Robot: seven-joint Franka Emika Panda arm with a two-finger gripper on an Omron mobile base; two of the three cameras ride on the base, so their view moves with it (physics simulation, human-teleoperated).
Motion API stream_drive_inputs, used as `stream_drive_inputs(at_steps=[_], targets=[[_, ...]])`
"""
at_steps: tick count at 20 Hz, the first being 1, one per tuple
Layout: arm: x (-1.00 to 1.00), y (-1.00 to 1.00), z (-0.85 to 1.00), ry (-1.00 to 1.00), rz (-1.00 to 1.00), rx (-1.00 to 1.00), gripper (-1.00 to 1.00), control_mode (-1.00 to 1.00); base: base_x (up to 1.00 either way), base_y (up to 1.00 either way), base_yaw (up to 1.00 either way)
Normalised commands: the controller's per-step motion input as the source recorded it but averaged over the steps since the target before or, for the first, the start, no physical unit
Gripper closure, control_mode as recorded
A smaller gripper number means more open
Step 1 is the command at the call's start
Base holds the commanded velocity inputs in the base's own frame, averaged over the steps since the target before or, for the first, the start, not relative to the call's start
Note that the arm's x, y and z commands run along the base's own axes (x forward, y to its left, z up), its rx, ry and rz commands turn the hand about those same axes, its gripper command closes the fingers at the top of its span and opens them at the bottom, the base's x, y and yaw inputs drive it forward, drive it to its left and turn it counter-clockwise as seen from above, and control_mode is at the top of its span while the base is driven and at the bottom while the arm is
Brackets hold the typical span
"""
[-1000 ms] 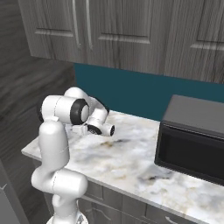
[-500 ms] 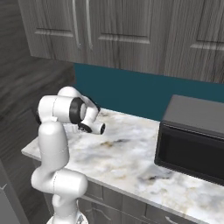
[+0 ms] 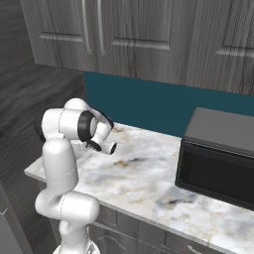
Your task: Retrieve the wine glasses from the counter and place one next to each plate.
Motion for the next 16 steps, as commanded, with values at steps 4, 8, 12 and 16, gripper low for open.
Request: stream_drive_inputs(at_steps=[4, 8, 12, 16], targets=[[-0.24, 0.00, 0.98, -0.38, 0.00, 0.17, 1.00, -1.00, 0.00, 0.00, 0.00], [-0.49, -0.04, 1.00, -0.30, 0.00, 0.14, 1.00, -1.00, 0.00, 0.00, 0.00], [-0.67, -0.19, 0.99, -0.23, 0.00, 0.12, 1.00, -1.00, 0.00, 0.00, 0.00], [-0.80, -0.49, 0.84, -0.15, 0.00, 0.14, 1.00, -1.00, 0.00, 0.00, 0.00]])
